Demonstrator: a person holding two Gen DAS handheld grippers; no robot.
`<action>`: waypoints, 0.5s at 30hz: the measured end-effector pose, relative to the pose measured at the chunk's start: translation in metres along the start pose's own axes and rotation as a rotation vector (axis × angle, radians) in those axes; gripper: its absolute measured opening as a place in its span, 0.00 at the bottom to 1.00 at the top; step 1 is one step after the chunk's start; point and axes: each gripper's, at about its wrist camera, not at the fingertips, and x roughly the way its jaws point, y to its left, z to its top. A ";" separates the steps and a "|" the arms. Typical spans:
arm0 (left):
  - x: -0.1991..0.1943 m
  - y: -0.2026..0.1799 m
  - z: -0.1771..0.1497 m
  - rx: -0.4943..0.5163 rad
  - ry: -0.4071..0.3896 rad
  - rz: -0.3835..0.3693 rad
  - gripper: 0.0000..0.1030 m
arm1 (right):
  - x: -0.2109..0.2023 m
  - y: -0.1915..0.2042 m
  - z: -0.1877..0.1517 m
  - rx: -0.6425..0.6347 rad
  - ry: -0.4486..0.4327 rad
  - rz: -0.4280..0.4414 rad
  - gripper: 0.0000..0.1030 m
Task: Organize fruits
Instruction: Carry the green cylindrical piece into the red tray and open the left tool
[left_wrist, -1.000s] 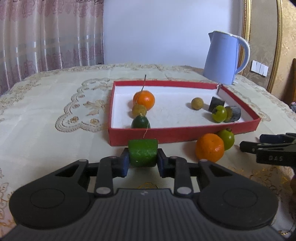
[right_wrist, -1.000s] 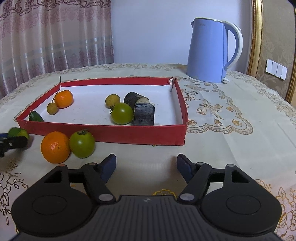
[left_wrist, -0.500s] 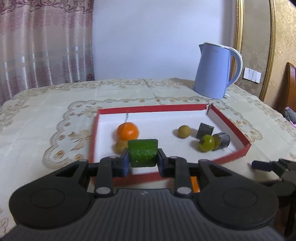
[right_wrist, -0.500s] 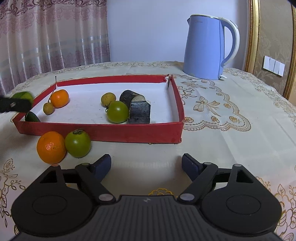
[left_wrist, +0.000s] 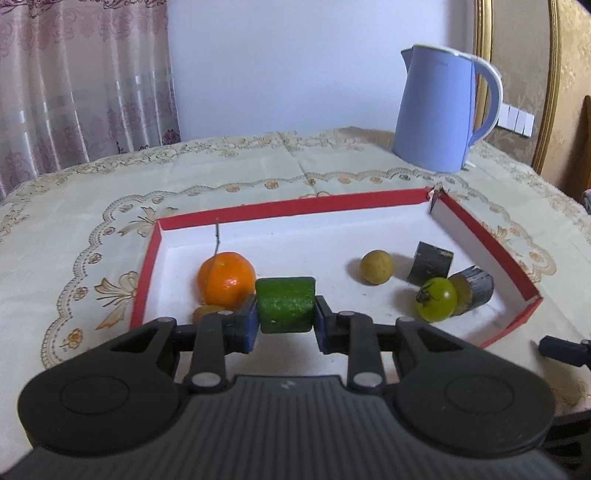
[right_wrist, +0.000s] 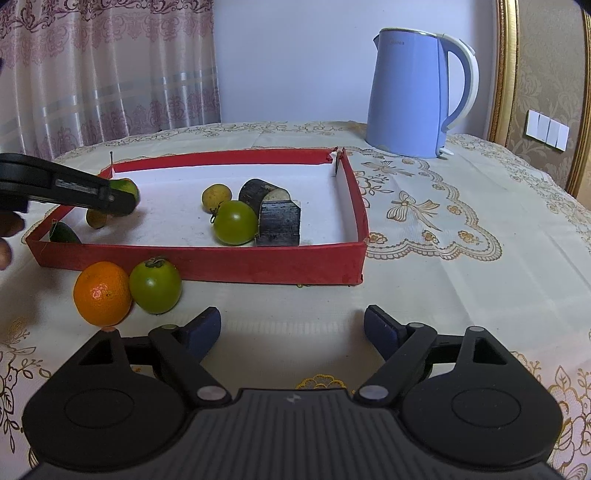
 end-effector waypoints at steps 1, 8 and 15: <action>0.005 0.000 0.000 -0.002 0.006 0.004 0.26 | 0.000 0.000 0.000 0.000 0.000 0.000 0.83; 0.027 0.008 -0.002 -0.022 0.025 0.029 0.30 | 0.000 0.000 0.000 0.000 0.000 0.000 0.83; 0.011 0.009 -0.007 0.006 -0.046 0.098 0.79 | 0.000 0.000 0.000 0.000 0.000 0.000 0.83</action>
